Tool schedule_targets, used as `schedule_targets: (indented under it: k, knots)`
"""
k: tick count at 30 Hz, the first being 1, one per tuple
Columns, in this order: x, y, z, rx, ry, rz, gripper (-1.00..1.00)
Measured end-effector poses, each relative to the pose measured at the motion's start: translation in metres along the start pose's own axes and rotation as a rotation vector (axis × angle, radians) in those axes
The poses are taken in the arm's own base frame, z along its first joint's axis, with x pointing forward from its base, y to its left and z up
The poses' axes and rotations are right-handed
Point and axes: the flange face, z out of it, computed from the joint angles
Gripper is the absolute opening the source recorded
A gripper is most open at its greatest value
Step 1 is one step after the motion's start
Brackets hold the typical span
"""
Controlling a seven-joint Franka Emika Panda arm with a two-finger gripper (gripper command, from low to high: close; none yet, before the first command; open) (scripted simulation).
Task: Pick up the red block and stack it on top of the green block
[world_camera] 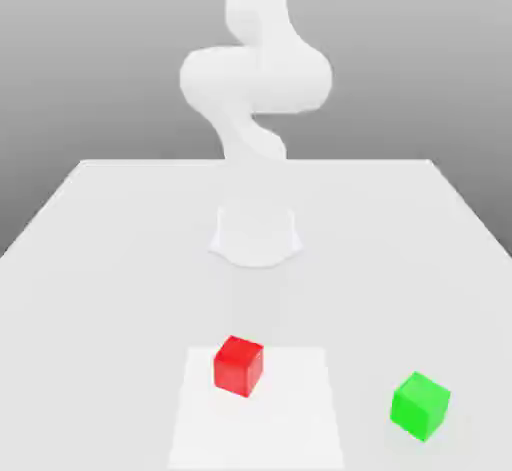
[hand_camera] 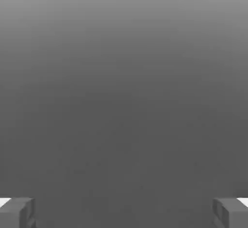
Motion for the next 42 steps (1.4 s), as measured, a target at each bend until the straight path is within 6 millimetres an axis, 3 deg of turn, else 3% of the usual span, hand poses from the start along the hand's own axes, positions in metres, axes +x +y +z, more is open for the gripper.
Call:
schedule_targets:
  k: [4,9,13,17,19,25,26,33,40,42]
  knots:
    - [-0.023,0.025,0.102,-0.142,-0.070,0.061,0.00]
    - [-0.064,0.082,0.207,-0.305,-0.165,0.148,0.00]
    - [-0.110,0.143,0.275,-0.433,-0.255,0.232,0.00]
    - [-0.173,0.215,0.323,-0.564,-0.364,0.333,0.00]
    - [-0.192,0.234,0.336,-0.593,-0.389,0.359,0.00]
    - [-0.218,0.261,0.374,-0.602,-0.397,0.369,0.00]
    - [-0.223,0.266,0.379,-0.604,-0.398,0.367,-1.00]
    - [-0.224,0.266,0.380,-0.603,-0.397,0.367,-1.00]
    - [-0.199,0.241,0.342,-0.602,-0.397,0.367,-1.00]
    - [-0.193,0.229,0.339,-0.608,-0.396,0.376,-1.00]
